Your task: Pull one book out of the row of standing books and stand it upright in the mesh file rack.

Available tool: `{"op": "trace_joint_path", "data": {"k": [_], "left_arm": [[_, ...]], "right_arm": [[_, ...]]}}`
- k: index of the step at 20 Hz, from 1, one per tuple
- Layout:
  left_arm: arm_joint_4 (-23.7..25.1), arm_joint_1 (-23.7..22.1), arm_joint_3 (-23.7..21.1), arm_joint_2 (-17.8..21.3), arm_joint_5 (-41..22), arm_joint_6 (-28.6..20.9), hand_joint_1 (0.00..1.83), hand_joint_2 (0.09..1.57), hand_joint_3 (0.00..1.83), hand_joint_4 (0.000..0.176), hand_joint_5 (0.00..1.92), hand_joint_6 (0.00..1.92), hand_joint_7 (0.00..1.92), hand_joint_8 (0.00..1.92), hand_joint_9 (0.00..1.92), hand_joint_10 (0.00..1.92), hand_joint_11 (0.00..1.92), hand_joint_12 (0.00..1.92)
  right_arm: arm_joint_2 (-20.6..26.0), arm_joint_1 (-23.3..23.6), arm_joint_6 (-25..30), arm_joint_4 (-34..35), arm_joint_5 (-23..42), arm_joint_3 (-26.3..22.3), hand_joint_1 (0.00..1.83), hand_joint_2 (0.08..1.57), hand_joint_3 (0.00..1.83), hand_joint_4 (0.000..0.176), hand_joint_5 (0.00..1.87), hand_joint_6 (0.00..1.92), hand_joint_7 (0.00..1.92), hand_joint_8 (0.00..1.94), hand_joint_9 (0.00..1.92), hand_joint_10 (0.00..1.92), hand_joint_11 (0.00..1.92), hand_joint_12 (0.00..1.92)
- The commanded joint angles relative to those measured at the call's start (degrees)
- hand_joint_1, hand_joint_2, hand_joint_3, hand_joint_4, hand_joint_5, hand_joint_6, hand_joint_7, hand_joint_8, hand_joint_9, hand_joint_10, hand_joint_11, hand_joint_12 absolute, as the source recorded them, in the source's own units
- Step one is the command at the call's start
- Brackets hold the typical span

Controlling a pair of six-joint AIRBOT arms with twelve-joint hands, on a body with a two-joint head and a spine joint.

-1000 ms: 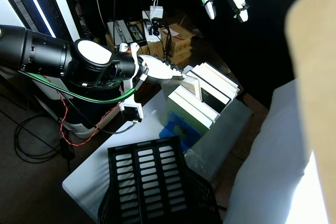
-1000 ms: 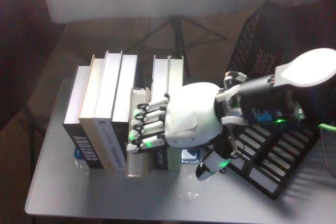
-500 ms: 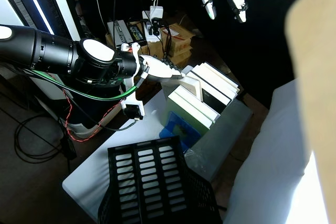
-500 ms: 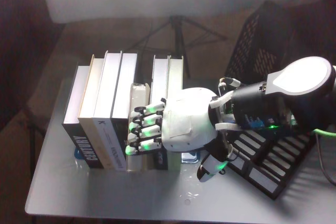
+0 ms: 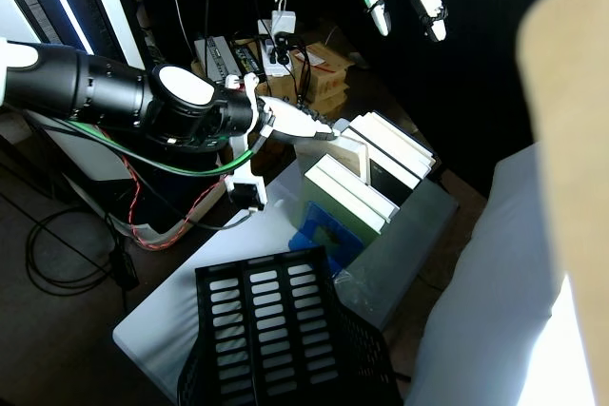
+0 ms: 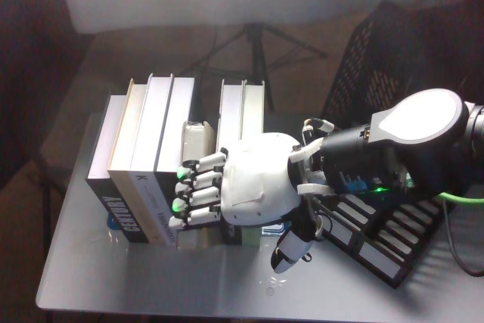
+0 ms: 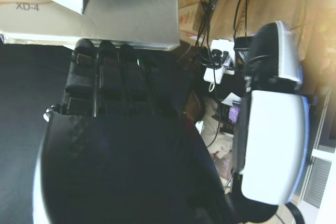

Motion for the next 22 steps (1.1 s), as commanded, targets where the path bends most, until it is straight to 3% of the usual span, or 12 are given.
{"op": "trace_joint_path", "data": {"k": [1,4,5,8,12,14,15,16,18,20,22], "left_arm": [[-1.6,0.0,0.4,0.0,-7.0,-0.1,0.86,1.32,0.0,0.0,0.18,0.0,0.15,0.0,0.05,0.13,0.0,1.11],[-1.7,0.0,0.3,0.0,-7.2,-0.2,0.87,1.32,0.0,0.0,0.18,0.0,0.15,0.0,0.05,0.12,0.0,1.1],[-1.8,0.1,0.3,0.0,-7.3,-0.2,0.86,1.33,0.0,0.0,0.18,0.0,0.16,0.0,0.06,0.11,0.0,1.01],[-2.0,0.3,0.0,0.0,-7.4,-0.3,0.82,1.32,0.0,0.008,0.15,0.0,0.09,0.0,0.03,0.07,0.0,1.08],[-2.3,0.4,-0.2,0.1,-7.3,-0.3,0.85,1.32,0.0,0.0,0.14,0.0,0.07,0.01,0.02,0.05,0.0,1.03],[-2.3,0.4,-0.3,0.1,-7.4,-0.3,0.85,1.32,0.0,0.003,0.14,0.0,0.06,0.0,0.01,0.05,0.0,1.08],[-2.3,0.4,-0.3,0.1,-7.4,-0.3,0.86,1.32,0.0,0.021,0.15,0.0,0.07,0.0,0.03,0.06,0.0,1.29],[-2.3,0.4,-0.3,0.1,-7.4,-0.3,0.88,1.31,0.0,0.024,0.16,0.0,0.09,0.0,0.05,0.07,0.0,1.41],[-2.5,0.4,-0.3,0.1,-7.4,-0.3,0.85,1.31,0.0,0.031,0.16,0.0,0.08,0.0,0.05,0.09,0.0,1.54],[-2.7,0.4,-0.3,0.1,-7.4,-0.3,0.84,1.31,0.0,0.028,0.16,0.0,0.1,0.0,0.05,0.1,0.0,1.55],[-2.7,0.4,-0.2,0.0,-7.4,-0.2,0.81,1.33,0.0,0.015,0.15,0.0,0.09,0.0,0.03,0.11,0.0,1.41]], "right_arm": [[0.2,0.2,-0.2,1.7,1.5,-0.2,0.8,0.88,0.0,0.0,0.0,0.0,0.0,0.0,0.0,0.0,0.0,0.0],[0.1,0.0,-0.4,2.2,1.8,-0.5,0.8,0.87,0.0,0.0,0.0,0.0,0.0,0.0,0.0,0.0,0.0,0.0],[0.4,0.0,-0.4,2.2,2.3,-1.0,0.82,0.92,0.0,0.0,0.0,0.0,0.0,0.0,0.0,0.0,0.0,0.0],[1.8,0.2,-0.4,1.4,2.3,-2.5,0.89,0.94,0.01,0.0,0.0,0.0,0.0,0.0,0.0,0.0,0.0,0.0],[3.9,1.3,-0.4,1.1,2.1,-4.1,0.85,0.96,0.01,0.0,0.0,0.0,0.0,0.0,0.0,0.0,0.0,0.0],[4.6,2.0,-0.5,1.0,2.5,-4.9,0.83,0.9,0.0,0.0,0.03,0.01,0.0,0.0,0.0,0.0,0.0,0.0],[4.8,2.2,-0.5,1.0,2.6,-5.2,0.75,0.95,0.0,0.0,0.0,0.0,0.0,0.0,0.0,0.0,0.0,0.0],[4.9,2.3,-0.5,1.4,3.0,-5.4,0.84,0.93,0.0,0.0,0.0,0.0,0.0,0.0,0.0,0.0,0.0,0.0],[4.2,2.3,-1.4,3.0,3.5,-5.2,0.83,0.97,0.01,0.0,0.0,0.0,0.0,0.0,0.0,0.0,0.0,0.0],[3.1,2.0,-1.8,3.0,3.5,-4.8,0.84,0.96,0.0,0.0,0.0,0.0,0.0,0.0,0.0,0.0,0.0,0.0],[1.5,1.2,-1.8,2.6,3.5,-3.8,0.86,0.87,0.0,0.0,0.0,0.0,0.0,0.0,0.0,0.0,0.0,0.0]]}}
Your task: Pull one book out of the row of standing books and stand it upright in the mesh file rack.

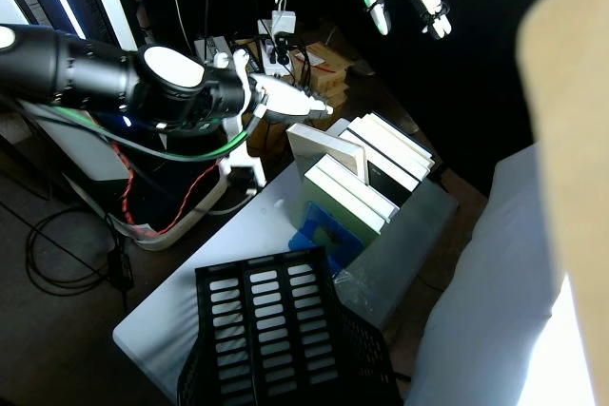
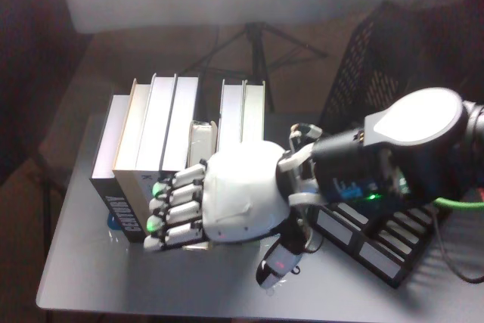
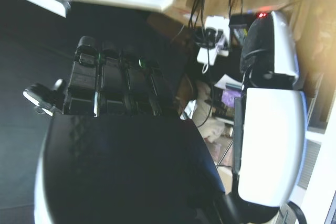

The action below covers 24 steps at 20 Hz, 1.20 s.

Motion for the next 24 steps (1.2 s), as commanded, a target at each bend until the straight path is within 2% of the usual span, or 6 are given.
{"op": "trace_joint_path", "data": {"k": [1,2,10,16,22,24], "left_arm": [[-1.6,0.0,0.2,0.0,-6.8,-0.1,0.81,1.33,0.0,0.016,0.14,0.0,0.09,0.0,0.03,0.1,0.0,1.34],[-1.6,0.0,0.2,0.0,-6.8,-0.1,0.84,1.33,0.0,0.0,0.15,0.0,0.11,0.01,0.04,0.11,0.0,1.32],[-1.9,0.4,0.5,-0.4,-6.8,-0.5,0.86,1.34,0.0,0.0,0.13,0.0,0.1,0.01,0.05,0.04,0.0,0.77],[-1.8,0.6,0.7,-0.5,-6.9,-0.8,0.84,1.31,0.0,0.0,0.15,0.0,0.15,0.01,0.13,0.11,0.0,1.59],[-1.9,0.7,0.7,-0.6,-7.5,-0.9,0.83,1.31,0.0,0.008,0.15,0.0,0.14,0.0,0.11,0.16,0.0,1.43],[-1.9,0.7,0.7,-0.6,-7.6,-1.0,0.82,1.31,0.0,0.01,0.15,0.0,0.16,0.01,0.15,0.2,0.0,1.58]], "right_arm": [[0.2,-0.2,-0.3,1.1,1.0,0.3,0.88,0.84,0.0,0.0,0.0,0.0,0.0,0.0,0.0,0.0,0.0,0.0],[-0.3,-0.5,-0.3,1.1,0.9,0.7,0.84,0.82,0.0,0.0,0.0,0.0,0.0,0.0,0.0,0.0,0.0,0.0],[-2.5,-3.0,-0.3,0.6,-0.5,4.8,0.83,0.85,0.0,0.0,0.0,0.0,0.0,0.0,0.0,0.0,0.0,0.0],[-3.4,-3.9,-0.3,-3.7,-3.0,6.5,0.95,0.95,0.02,0.0,0.0,0.0,0.0,0.0,0.0,0.0,0.0,0.0],[-3.3,-4.4,2.6,-7.6,-4.1,7.5,0.97,0.93,0.01,0.0,0.0,0.0,0.0,0.0,0.0,0.0,0.0,0.0],[-3.3,-4.6,3.1,-7.9,-4.3,7.8,0.95,0.95,0.01,0.0,0.0,0.0,0.0,0.0,0.0,0.0,0.0,0.0]]}}
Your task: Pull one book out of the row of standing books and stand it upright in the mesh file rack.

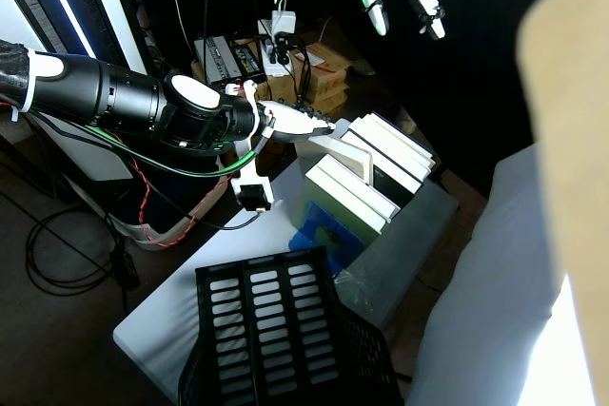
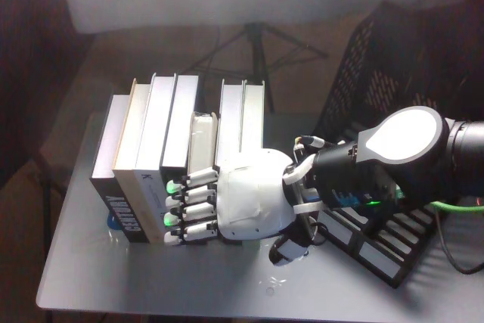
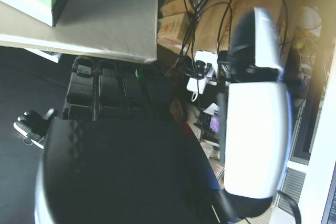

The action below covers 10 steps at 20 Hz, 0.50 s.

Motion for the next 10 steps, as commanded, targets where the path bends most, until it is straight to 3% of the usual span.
{"op": "trace_joint_path", "data": {"k": [1,2,5,7,9,10], "left_arm": [[-1.5,0.0,0.5,0.0,-7.3,-0.3,0.82,1.31,0.0,0.01,0.15,0.0,0.16,0.01,0.15,0.2,0.0,1.58],[-1.5,0.0,0.5,0.0,-7.4,-0.4,0.82,1.31,0.0,0.0,0.16,0.0,0.19,0.01,0.18,0.26,0.0,1.67],[-1.5,0.0,0.5,0.0,-7.7,-0.5,0.82,1.31,0.0,0.023,0.16,0.0,0.18,0.0,0.14,0.26,0.0,1.59],[-1.4,0.0,0.6,0.1,-7.8,-0.6,0.84,1.32,0.0,0.012,0.18,0.0,0.21,0.01,0.13,0.28,0.0,1.57],[-1.3,0.0,0.7,0.1,-7.8,-0.9,0.82,1.32,0.0,0.009,0.18,0.0,0.24,0.0,0.09,0.42,0.0,1.62],[-1.3,0.0,0.7,0.1,-7.8,-0.9,0.83,1.32,0.0,0.003,0.19,0.0,0.27,0.01,0.06,0.66,0.0,1.75]], "right_arm": [[0.5,-1.2,1.5,-1.4,-1.6,0.5,0.95,0.95,0.01,0.0,0.0,0.0,0.0,0.0,0.0,0.0,0.0,0.0],[0.4,-1.2,3.3,-3.5,-1.6,0.5,1.0,0.93,0.01,0.0,0.0,0.0,0.0,0.0,0.0,0.0,0.0,0.0],[0.4,-1.4,3.9,-6.7,-1.8,0.1,1.0,0.93,0.0,0.0,0.0,0.0,0.0,0.0,0.0,0.0,0.0,0.0],[0.1,-1.7,3.9,-8.8,-2.4,-0.2,1.0,0.93,0.0,0.0,0.0,0.0,0.0,0.0,0.0,0.0,0.0,0.0],[0.1,-2.2,3.9,-9.8,-2.9,-0.3,1.0,0.93,0.0,0.0,0.0,0.0,0.0,0.0,0.0,0.0,0.0,0.0],[0.1,-2.3,3.9,-9.8,-3.1,-0.2,1.0,0.93,0.0,0.0,0.0,0.0,0.0,0.0,0.0,0.0,0.0,0.0]]}}
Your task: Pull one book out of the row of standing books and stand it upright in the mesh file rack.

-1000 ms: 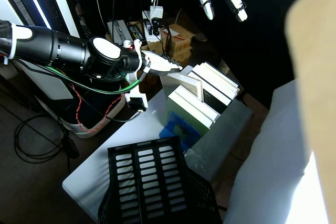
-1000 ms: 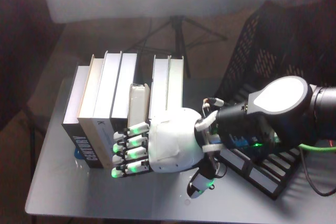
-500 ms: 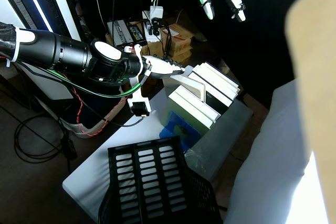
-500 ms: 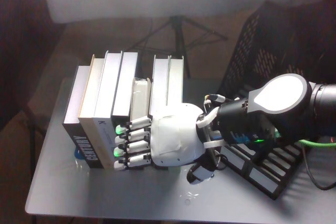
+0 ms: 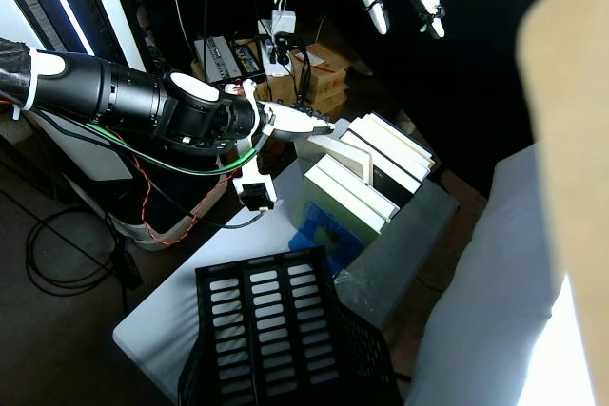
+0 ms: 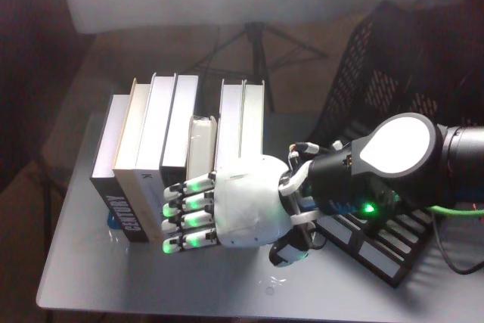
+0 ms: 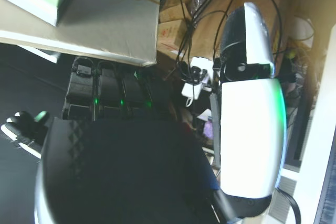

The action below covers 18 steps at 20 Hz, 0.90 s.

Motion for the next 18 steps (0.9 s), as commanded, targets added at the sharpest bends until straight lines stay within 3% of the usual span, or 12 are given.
{"op": "trace_joint_path", "data": {"k": [1,5,8,9,10,11,12,13,15,16,17,18], "left_arm": [[-1.4,0.0,0.5,0.2,-7.1,-0.3,0.85,1.32,0.0,0.0,0.19,0.0,0.28,0.0,0.07,0.8,0.0,1.81],[-0.8,0.0,0.8,0.5,-7.2,-0.5,0.81,1.33,0.0,0.022,0.19,0.0,0.28,0.0,0.02,0.96,0.0,1.87],[0.3,-0.6,1.0,1.1,-7.0,-0.5,0.77,1.33,0.0,0.017,0.2,0.0,0.28,0.0,0.01,0.93,0.0,1.87],[1.1,-1.3,1.3,1.4,-6.4,-0.5,0.76,1.33,0.0,0.031,0.2,0.0,0.26,0.0,0.0,0.9,0.0,1.91],[2.1,-2.0,1.6,1.6,-5.7,-0.4,0.74,1.34,0.01,0.035,0.18,0.0,0.27,0.01,0.0,1.02,0.0,1.92],[3.2,-2.8,2.0,1.6,-5.0,-0.1,0.77,1.34,0.0,0.037,0.19,0.01,0.28,0.01,0.0,0.99,0.0,1.92],[4.1,-3.6,2.3,1.7,-4.4,-0.1,0.78,1.33,0.0,0.032,0.19,0.01,0.27,0.01,0.0,0.85,0.0,1.92],[5.4,-4.7,2.7,1.6,-3.7,0.1,0.77,1.33,0.0,0.03,0.19,0.01,0.28,0.01,0.0,0.89,0.0,1.92],[7.3,-6.2,3.4,1.8,-2.4,0.3,0.8,1.32,0.0,0.013,0.2,0.01,0.3,0.02,0.0,1.02,0.0,1.92],[8.1,-6.9,3.7,1.9,-1.8,0.3,0.8,1.32,0.0,0.019,0.2,0.01,0.33,0.03,0.0,1.09,0.0,1.92],[8.9,-7.7,3.9,1.9,-1.3,0.4,0.8,1.33,0.0,0.023,0.18,0.01,0.38,0.06,0.05,1.34,0.14,1.92],[9.5,-8.6,4.1,1.9,-1.0,0.6,0.82,1.33,0.0,0.006,0.17,0.0,0.36,0.07,0.06,1.35,0.25,1.92]], "right_arm": [[0.6,-1.6,0.5,-1.8,-2.5,0.7,1.0,0.93,0.0,0.0,0.0,0.0,0.0,0.0,0.0,0.0,0.0,0.0],[0.6,-1.6,0.5,-0.7,-2.5,0.9,1.0,0.93,0.0,0.0,0.0,0.0,0.0,0.0,0.0,0.0,0.0,0.0],[0.6,-1.6,0.5,-0.2,-2.6,0.6,1.0,0.93,0.0,0.0,0.0,0.0,0.0,0.0,0.0,0.0,0.0,0.0],[0.6,-1.7,0.5,0.1,-2.6,0.5,1.0,0.93,0.0,0.0,0.0,0.0,0.0,0.0,0.0,0.0,0.0,0.0],[0.6,-1.7,0.5,0.9,-2.7,0.5,1.0,0.93,0.0,0.0,0.0,0.0,0.0,0.0,0.0,0.0,0.0,0.0],[0.6,-1.7,0.5,2.0,-2.7,0.7,0.88,1.02,0.0,0.029,0.06,0.0,0.0,0.06,0.12,0.04,0.0,0.5],[0.6,-1.7,0.5,2.8,-2.7,0.8,0.86,1.08,0.01,0.025,0.04,0.0,0.0,0.03,0.11,0.03,0.0,0.62],[0.6,-1.7,0.5,3.4,-2.7,0.6,0.86,1.06,0.0,0.03,0.02,0.0,0.01,0.02,0.1,0.03,0.0,0.6],[0.8,-1.7,0.5,4.2,-2.7,0.2,0.82,1.04,0.0,0.007,0.0,0.0,0.0,0.0,0.04,0.01,0.0,0.24],[0.9,-1.7,0.5,4.8,-2.6,0.2,0.81,1.05,0.0,0.002,0.0,0.0,0.0,0.0,0.01,0.0,0.0,0.05],[1.2,-1.8,0.5,5.2,-2.6,0.1,0.83,1.03,0.0,0.005,0.0,0.0,0.0,0.0,0.0,0.0,0.0,0.01],[1.5,-1.9,0.5,5.4,-2.6,0.0,0.78,1.04,0.0,0.0,0.0,0.0,0.0,0.0,0.0,0.0,0.0,0.0]]}}
